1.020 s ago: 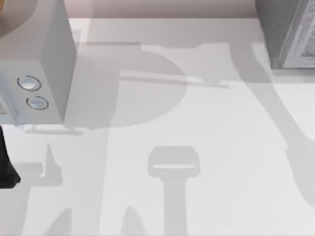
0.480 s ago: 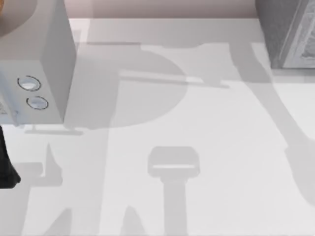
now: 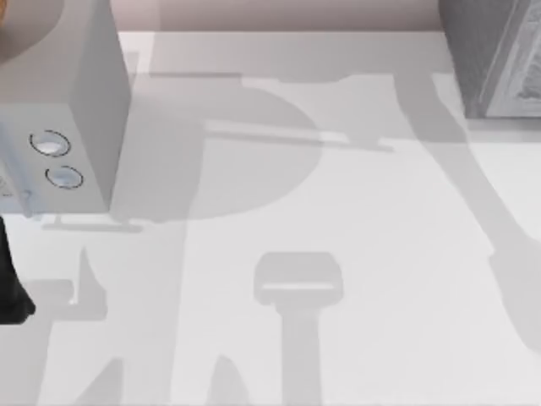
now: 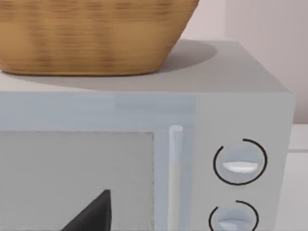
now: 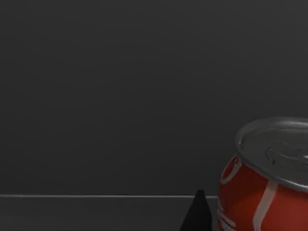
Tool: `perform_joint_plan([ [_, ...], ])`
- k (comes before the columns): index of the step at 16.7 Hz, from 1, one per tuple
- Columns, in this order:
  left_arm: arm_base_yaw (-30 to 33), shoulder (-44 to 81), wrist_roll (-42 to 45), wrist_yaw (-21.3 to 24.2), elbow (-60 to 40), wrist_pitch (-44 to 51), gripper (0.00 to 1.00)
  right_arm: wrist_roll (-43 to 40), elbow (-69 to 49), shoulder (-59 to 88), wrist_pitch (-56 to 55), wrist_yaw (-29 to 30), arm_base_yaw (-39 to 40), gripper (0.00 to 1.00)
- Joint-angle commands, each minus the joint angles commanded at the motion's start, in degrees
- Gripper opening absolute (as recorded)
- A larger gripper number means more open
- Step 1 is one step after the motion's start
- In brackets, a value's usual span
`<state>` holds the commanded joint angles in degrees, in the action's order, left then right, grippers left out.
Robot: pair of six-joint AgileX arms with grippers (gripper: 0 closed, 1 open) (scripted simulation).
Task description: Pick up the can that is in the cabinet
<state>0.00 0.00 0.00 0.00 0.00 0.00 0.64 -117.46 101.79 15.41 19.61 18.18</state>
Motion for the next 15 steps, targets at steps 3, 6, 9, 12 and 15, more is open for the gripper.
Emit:
perform_joint_plan([
  [3,0.0,0.0,0.0,0.0,0.0,0.0,1.0,0.0,0.0,0.0,0.0,0.0,0.0,0.0],
  [6,0.0,0.0,0.0,0.0,0.0,0.0,1.0,0.0,0.0,0.0,0.0,0.0,0.0,0.0],
  [9,0.0,0.0,0.0,0.0,0.0,0.0,1.0,0.1,0.0,-0.1,0.0,0.0,0.1,0.0],
  [12,0.0,0.0,0.0,0.0,0.0,0.0,1.0,0.0,0.5,-2.2,1.5,1.4,1.5,0.0],
  [15,0.0,0.0,0.0,0.0,0.0,0.0,1.0,-0.2,2.3,-8.3,6.0,5.5,5.6,0.0],
])
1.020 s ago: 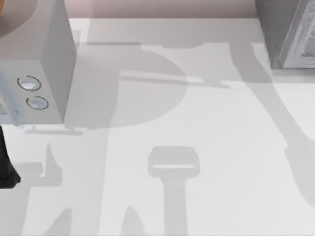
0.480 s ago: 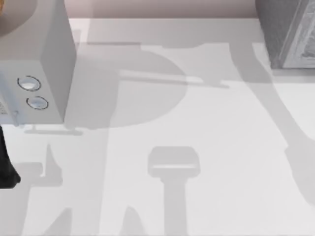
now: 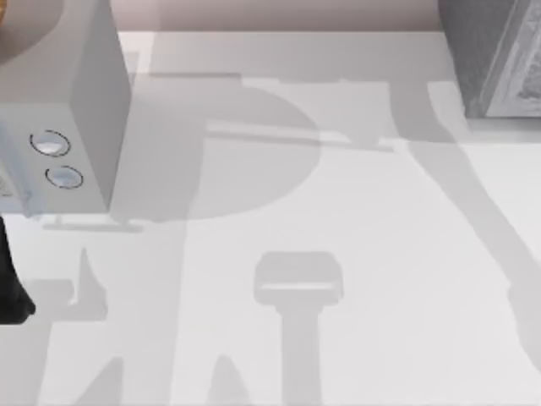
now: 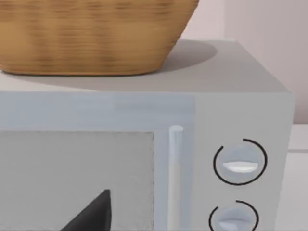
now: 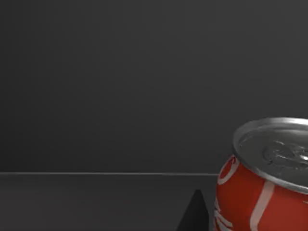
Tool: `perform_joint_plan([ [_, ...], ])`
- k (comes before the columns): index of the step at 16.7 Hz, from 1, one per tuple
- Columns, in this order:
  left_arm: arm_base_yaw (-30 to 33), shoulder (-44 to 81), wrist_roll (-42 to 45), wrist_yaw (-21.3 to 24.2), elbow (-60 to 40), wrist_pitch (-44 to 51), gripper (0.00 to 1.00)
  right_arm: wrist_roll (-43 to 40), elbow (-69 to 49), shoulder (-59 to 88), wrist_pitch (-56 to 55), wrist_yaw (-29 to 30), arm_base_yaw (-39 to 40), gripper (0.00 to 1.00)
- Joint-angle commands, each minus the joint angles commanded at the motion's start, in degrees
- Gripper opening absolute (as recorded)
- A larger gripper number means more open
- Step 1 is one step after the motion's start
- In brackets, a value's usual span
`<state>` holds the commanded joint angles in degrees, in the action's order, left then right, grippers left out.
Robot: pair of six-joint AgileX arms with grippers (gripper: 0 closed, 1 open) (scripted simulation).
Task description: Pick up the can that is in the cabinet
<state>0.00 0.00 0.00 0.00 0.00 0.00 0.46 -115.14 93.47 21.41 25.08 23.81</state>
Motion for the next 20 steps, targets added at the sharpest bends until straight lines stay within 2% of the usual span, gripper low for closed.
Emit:
perform_joint_plan([
  [5,0.0,0.0,0.0,0.0,0.0,0.0,1.0,0.1,3.3,-12.4,9.0,8.1,8.4,0.0],
  [8,0.0,0.0,0.0,0.0,0.0,0.0,1.0,0.2,4.3,-16.1,11.9,10.7,11.0,0.0],
  [15,0.0,0.0,0.0,0.0,0.0,0.0,1.0,0.3,6.0,-17.4,11.1,10.0,10.3,0.0],
  [20,0.0,0.0,0.0,0.0,0.0,0.0,1.0,0.1,21.0,-28.1,6.4,5.1,5.6,0.0],
])
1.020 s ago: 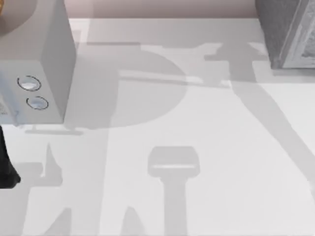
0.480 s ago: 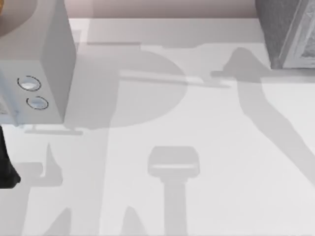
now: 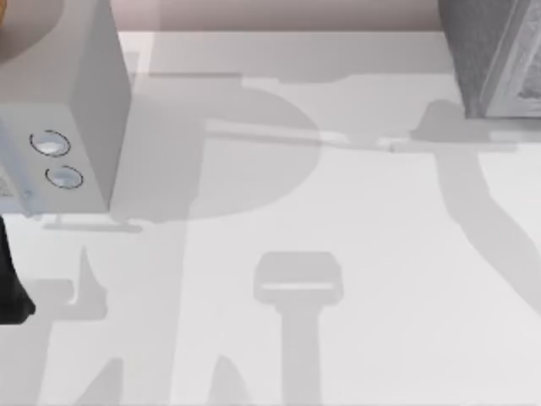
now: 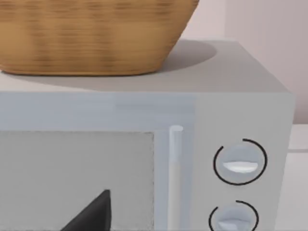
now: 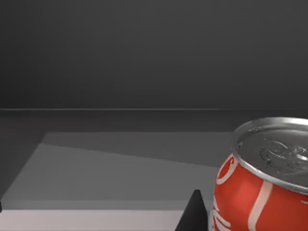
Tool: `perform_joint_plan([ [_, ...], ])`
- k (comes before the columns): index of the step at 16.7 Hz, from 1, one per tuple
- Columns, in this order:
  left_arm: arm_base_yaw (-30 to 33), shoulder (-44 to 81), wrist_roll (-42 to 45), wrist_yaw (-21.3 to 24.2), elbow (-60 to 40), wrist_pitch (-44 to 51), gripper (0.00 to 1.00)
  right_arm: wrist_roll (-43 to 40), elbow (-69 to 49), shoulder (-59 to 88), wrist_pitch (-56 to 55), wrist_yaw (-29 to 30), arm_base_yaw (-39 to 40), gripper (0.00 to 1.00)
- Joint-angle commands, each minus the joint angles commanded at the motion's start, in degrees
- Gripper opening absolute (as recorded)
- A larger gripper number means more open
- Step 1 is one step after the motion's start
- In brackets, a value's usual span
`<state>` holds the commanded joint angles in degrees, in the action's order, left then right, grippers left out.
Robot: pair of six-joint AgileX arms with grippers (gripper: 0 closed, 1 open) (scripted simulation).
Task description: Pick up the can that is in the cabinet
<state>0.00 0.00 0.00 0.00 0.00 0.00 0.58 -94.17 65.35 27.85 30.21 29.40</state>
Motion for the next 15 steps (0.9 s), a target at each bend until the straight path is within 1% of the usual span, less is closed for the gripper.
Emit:
perform_joint_plan([
  [3,0.0,0.0,0.0,0.0,0.0,0.0,1.0,-0.1,16.0,-10.2,-4.2,-4.6,-4.5,0.0],
  [11,0.0,0.0,0.0,0.0,0.0,0.0,1.0,-0.5,66.8,-42.7,-18.0,-19.7,-19.3,0.0],
  [15,0.0,0.0,0.0,0.0,0.0,0.0,1.0,-0.5,84.9,-56.8,-24.0,-26.1,-25.5,0.0],
])
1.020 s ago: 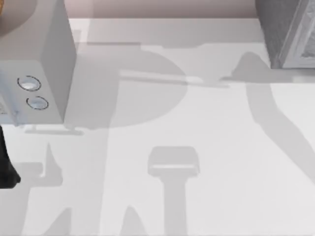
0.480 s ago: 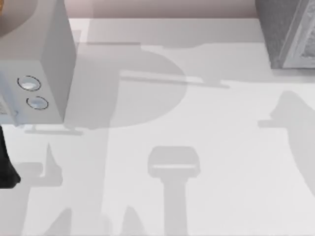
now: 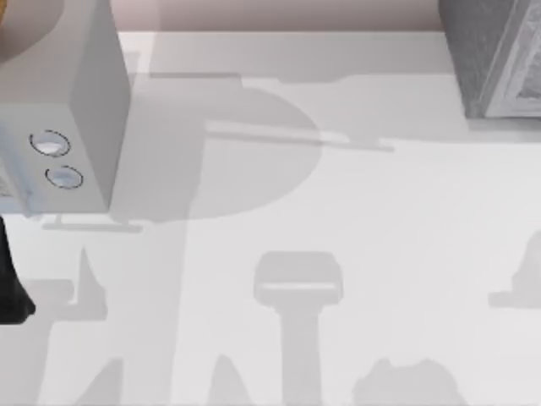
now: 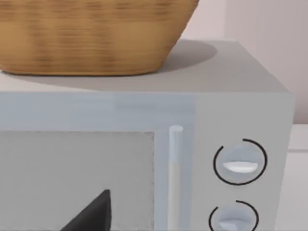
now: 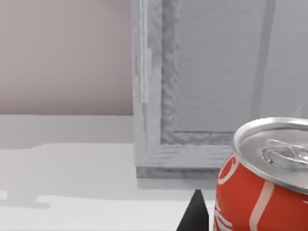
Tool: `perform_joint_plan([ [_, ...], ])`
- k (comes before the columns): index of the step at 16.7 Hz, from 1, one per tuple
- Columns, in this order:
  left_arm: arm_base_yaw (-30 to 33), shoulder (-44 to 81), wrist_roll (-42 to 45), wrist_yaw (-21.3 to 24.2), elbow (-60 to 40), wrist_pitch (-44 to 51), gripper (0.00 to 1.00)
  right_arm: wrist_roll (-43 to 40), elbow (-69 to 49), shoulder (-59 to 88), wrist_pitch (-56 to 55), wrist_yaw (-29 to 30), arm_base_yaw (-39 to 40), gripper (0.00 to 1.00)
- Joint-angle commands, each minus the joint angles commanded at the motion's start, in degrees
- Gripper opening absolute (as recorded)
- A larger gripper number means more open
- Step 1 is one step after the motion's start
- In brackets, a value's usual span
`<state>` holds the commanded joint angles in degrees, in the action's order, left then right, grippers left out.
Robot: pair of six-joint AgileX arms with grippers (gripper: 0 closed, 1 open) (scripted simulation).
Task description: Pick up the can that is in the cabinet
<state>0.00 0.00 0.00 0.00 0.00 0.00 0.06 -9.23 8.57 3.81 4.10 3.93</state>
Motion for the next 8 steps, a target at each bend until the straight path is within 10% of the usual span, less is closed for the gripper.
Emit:
perform_joint_plan([
  [8,0.0,0.0,0.0,0.0,0.0,0.0,1.0,-0.1,9.2,-8.6,-3.8,-4.1,-3.9,0.0],
])
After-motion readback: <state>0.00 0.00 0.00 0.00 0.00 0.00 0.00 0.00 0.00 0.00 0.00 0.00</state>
